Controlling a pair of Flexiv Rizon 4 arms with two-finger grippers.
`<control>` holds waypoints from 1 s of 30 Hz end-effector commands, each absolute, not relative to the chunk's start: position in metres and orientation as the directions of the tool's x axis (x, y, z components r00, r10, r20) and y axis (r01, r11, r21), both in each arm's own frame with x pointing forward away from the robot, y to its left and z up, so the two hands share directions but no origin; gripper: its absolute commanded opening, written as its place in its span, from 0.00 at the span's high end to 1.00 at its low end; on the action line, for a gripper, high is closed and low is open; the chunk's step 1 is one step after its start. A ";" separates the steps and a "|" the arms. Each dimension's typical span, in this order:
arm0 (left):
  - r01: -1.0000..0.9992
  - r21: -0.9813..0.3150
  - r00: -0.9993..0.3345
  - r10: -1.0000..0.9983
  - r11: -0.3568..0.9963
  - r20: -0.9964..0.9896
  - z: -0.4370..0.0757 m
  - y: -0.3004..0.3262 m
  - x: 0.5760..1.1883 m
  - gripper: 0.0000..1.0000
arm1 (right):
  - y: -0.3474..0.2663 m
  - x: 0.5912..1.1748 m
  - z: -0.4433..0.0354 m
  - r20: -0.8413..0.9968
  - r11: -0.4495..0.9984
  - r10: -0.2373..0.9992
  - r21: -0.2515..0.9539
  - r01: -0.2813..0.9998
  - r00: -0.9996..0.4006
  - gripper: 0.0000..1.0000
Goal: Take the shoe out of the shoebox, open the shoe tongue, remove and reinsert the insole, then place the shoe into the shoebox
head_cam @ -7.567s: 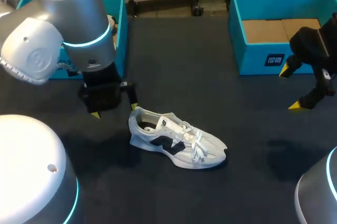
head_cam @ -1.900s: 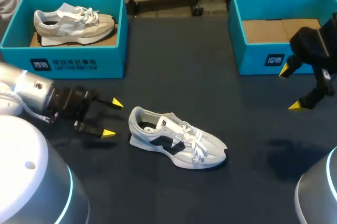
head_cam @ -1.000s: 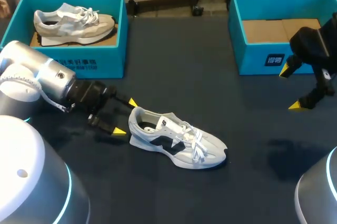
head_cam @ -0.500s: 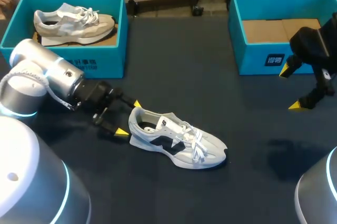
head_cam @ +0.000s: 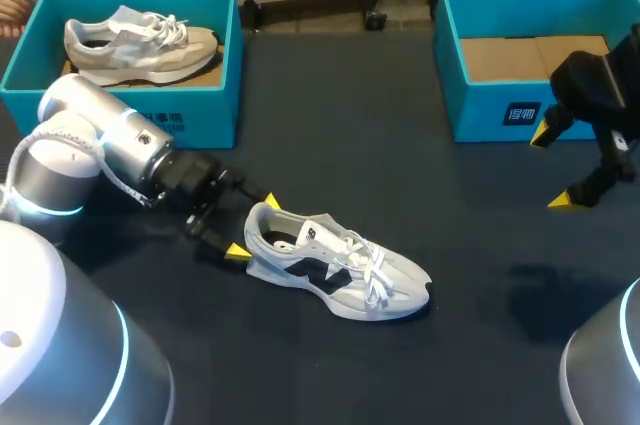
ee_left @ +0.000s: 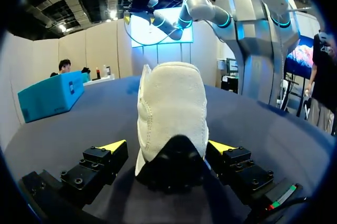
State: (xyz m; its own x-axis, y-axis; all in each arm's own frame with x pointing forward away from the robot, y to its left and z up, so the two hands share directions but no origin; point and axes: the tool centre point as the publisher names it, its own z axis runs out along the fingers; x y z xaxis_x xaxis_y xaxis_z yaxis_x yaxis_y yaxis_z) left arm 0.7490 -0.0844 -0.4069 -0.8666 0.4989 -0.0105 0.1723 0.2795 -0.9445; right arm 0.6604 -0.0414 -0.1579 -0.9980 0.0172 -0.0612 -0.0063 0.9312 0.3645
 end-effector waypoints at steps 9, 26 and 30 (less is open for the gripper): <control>0.159 -0.950 -0.856 0.516 0.267 0.002 -0.413 -0.094 0.741 0.00 | -0.040 0.663 -0.158 -0.057 0.932 0.016 0.361 -0.006 -0.998 0.00; 0.138 -0.949 -0.885 0.465 0.284 0.010 -0.418 -0.104 0.732 0.00 | -0.040 0.663 -0.158 -0.057 0.932 0.016 0.361 -0.006 -0.998 0.00; 0.132 -0.949 -0.888 0.461 0.285 0.015 -0.418 -0.105 0.731 0.78 | -0.040 0.663 -0.158 -0.057 0.932 0.016 0.361 -0.006 -0.998 0.00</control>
State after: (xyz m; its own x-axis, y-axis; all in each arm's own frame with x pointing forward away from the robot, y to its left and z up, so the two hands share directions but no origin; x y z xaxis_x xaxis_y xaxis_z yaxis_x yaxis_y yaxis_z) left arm 0.7344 -0.1033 -0.4180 -0.8841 0.4669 0.0168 0.1301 0.2806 -0.9510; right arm 0.6604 -0.0414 -0.1579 -0.9980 0.0171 -0.0612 -0.0064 0.9312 0.3645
